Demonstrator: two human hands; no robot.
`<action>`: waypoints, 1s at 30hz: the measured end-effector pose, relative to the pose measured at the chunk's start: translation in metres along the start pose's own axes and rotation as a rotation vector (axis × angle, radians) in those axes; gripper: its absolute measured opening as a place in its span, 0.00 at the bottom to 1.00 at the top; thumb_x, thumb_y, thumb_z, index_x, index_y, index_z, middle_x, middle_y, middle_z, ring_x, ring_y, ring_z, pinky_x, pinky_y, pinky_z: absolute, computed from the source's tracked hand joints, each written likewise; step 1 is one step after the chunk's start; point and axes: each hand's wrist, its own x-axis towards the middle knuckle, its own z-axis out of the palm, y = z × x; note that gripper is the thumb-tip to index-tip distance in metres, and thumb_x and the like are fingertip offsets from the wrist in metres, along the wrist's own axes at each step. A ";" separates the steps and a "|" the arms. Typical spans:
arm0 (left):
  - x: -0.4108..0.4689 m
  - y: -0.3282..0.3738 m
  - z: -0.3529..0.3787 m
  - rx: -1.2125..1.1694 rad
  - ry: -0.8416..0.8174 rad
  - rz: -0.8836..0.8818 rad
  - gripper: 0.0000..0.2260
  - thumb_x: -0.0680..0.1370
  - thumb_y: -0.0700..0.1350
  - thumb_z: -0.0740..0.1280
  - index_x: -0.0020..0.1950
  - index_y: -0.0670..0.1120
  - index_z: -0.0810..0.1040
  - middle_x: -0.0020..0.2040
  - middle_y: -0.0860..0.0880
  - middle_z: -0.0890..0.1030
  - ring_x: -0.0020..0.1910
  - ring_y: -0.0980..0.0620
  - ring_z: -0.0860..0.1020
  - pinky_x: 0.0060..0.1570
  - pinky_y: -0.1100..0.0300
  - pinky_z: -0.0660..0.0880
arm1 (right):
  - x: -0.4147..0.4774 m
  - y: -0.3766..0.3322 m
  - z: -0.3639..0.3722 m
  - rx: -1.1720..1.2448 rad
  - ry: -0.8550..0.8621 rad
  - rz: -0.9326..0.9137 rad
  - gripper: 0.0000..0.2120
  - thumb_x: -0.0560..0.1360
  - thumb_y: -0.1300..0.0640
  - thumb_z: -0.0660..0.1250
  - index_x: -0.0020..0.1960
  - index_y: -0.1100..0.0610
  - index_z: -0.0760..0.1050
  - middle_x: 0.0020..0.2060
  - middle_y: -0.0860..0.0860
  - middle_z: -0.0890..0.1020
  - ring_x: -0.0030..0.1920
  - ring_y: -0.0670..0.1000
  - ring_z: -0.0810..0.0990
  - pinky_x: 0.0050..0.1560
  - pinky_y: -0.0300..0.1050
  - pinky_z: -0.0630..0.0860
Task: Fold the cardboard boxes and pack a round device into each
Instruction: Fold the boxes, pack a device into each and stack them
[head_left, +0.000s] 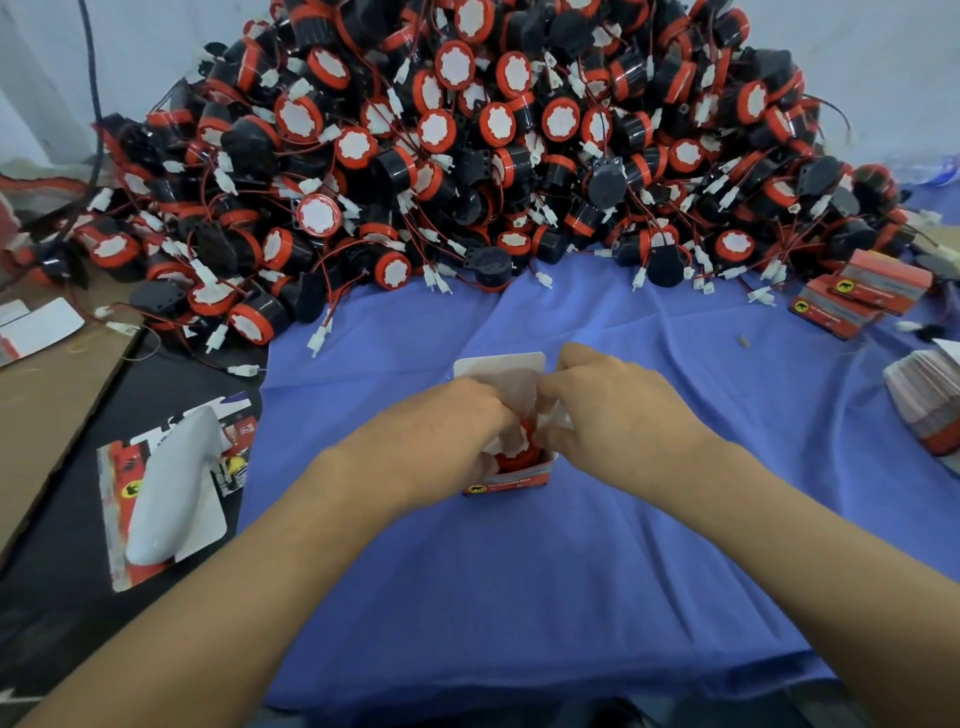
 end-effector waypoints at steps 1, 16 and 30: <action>0.000 0.002 0.001 0.017 0.007 -0.009 0.09 0.79 0.44 0.66 0.56 0.50 0.83 0.59 0.55 0.79 0.58 0.52 0.77 0.53 0.51 0.77 | 0.000 0.000 0.001 0.000 -0.009 -0.001 0.06 0.80 0.49 0.64 0.55 0.48 0.78 0.51 0.49 0.71 0.43 0.55 0.73 0.35 0.46 0.63; -0.013 -0.001 0.021 -0.024 0.167 0.017 0.07 0.80 0.48 0.70 0.57 0.49 0.79 0.59 0.56 0.76 0.61 0.55 0.71 0.61 0.60 0.71 | 0.006 -0.006 0.017 -0.012 0.124 0.074 0.07 0.80 0.51 0.64 0.49 0.48 0.82 0.48 0.47 0.69 0.46 0.53 0.73 0.31 0.42 0.56; -0.018 -0.001 0.032 -0.198 0.315 0.028 0.07 0.84 0.46 0.65 0.55 0.48 0.82 0.56 0.57 0.79 0.57 0.58 0.75 0.59 0.63 0.72 | -0.001 0.006 0.037 0.368 -0.148 -0.016 0.15 0.79 0.60 0.57 0.54 0.45 0.79 0.53 0.52 0.67 0.61 0.54 0.64 0.56 0.43 0.71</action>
